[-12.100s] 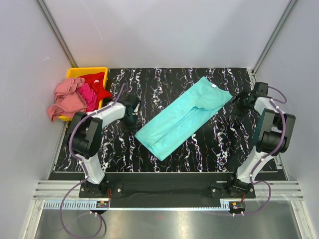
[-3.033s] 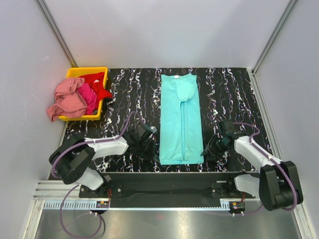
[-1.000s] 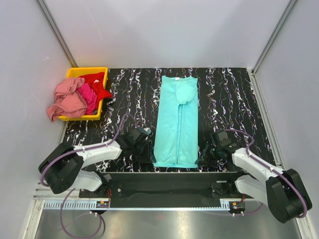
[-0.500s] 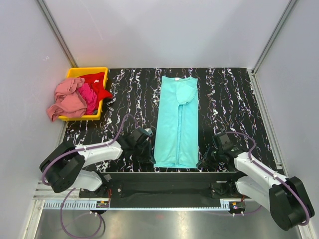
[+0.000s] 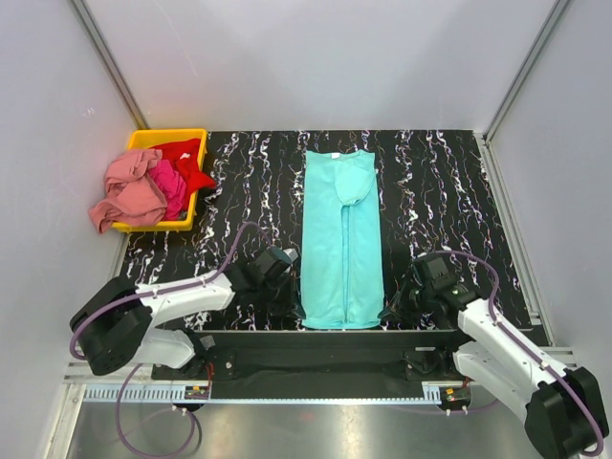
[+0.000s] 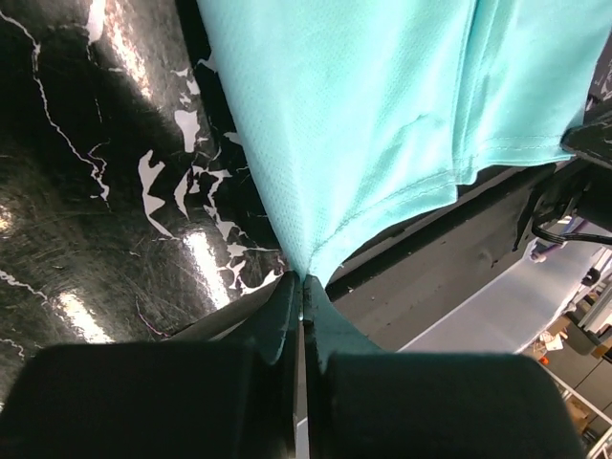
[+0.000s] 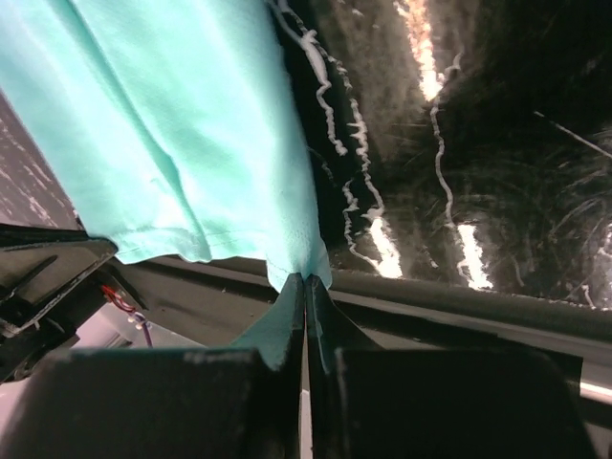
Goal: Fold and stack the t-shirts
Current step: Fold the tshirt
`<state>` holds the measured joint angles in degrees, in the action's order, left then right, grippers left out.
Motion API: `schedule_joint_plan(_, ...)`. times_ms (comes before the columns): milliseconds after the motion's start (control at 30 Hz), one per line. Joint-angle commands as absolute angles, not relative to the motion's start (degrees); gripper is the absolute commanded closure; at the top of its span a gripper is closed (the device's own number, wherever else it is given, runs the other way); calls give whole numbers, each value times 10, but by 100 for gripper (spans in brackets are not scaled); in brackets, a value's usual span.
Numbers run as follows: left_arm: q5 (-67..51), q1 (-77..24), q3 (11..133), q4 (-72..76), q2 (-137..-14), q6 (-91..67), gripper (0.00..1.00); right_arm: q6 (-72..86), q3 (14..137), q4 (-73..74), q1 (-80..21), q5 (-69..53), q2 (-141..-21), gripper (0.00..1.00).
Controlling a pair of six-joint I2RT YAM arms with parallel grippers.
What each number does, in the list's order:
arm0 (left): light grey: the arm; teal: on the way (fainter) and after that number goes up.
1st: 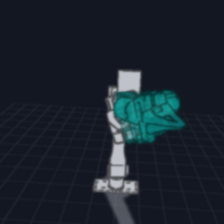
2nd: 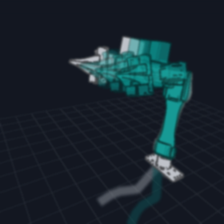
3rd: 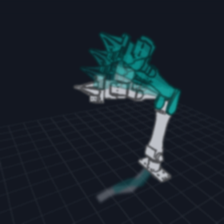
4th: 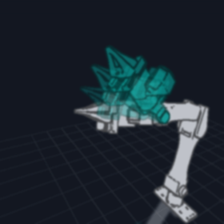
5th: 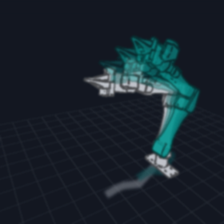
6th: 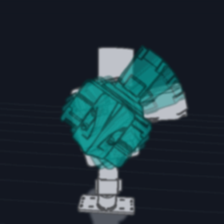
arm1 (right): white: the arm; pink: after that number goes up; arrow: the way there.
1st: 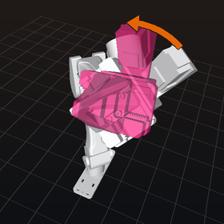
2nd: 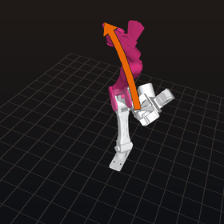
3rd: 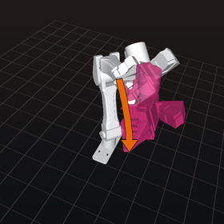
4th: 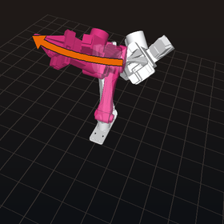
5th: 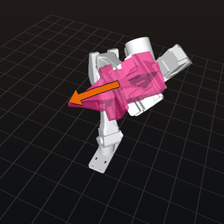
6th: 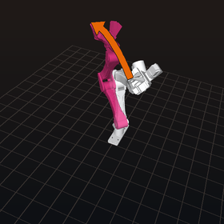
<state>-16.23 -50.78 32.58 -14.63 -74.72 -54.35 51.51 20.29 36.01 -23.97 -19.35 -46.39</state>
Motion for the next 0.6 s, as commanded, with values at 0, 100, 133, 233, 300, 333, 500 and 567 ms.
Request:
schedule_joint_plan(0, -166, -504, 373, -174, -757, -541, 100, 502, 255, 381, -244, -187, -471, 100)
schedule_joint_plan(100, -184, -489, 401, -173, -780, -534, 100, 477, 298, 388, -245, -172, -506, 100)
schedule_joint_plan(133, -185, -483, 407, -174, -786, -531, 100, 465, 317, 387, -244, -168, -525, 100)
schedule_joint_plan(233, -193, -457, 432, -185, -806, -516, 100, 445, 344, 366, -244, -156, -578, 100)
schedule_joint_plan(300, -203, -439, 455, -195, -816, -506, 100, 429, 363, 351, -244, -156, -610, 100)
schedule_joint_plan(333, -205, -420, 475, -200, -831, -492, 100, 409, 389, 349, -244, -153, -642, 100)
schedule_joint_plan(500, -233, -357, 552, -228, -889, -452, 100, 351, 492, 350, -243, -133, -738, 100)
schedule_joint_plan(567, -239, -345, 592, -235, -905, -435, 100, 330, 540, 353, -241, -127, -782, 100)
